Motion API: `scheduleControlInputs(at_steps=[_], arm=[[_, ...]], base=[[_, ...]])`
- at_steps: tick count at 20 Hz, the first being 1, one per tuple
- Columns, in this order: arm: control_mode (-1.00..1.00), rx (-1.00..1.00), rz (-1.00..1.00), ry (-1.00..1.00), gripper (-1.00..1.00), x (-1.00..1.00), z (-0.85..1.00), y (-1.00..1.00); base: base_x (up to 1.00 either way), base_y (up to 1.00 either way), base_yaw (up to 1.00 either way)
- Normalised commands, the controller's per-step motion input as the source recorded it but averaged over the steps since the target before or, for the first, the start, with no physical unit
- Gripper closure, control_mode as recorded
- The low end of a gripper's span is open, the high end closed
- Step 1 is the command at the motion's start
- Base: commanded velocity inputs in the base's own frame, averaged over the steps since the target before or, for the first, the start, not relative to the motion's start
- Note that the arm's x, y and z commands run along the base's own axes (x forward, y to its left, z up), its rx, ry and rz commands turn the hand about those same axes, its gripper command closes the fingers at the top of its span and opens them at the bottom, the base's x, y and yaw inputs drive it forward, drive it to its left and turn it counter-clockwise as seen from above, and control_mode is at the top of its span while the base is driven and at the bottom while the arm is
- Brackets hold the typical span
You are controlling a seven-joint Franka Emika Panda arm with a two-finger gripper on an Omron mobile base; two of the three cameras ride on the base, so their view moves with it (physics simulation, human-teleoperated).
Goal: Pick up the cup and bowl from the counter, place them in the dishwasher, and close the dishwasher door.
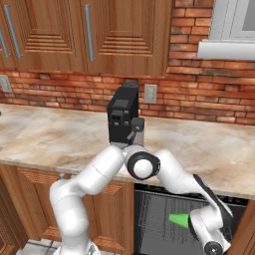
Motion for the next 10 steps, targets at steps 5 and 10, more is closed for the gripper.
scheduleControlInputs(at_steps=[5,10], arm=[[-1.00,0.43,-0.07,0.13,-1.00,-0.06,0.33,0.00],[-1.00,0.42,-0.07,0.12,-1.00,-0.02,0.17,0.00]], base=[[0.00,0.00,0.00],[0.00,0.00,0.00]])
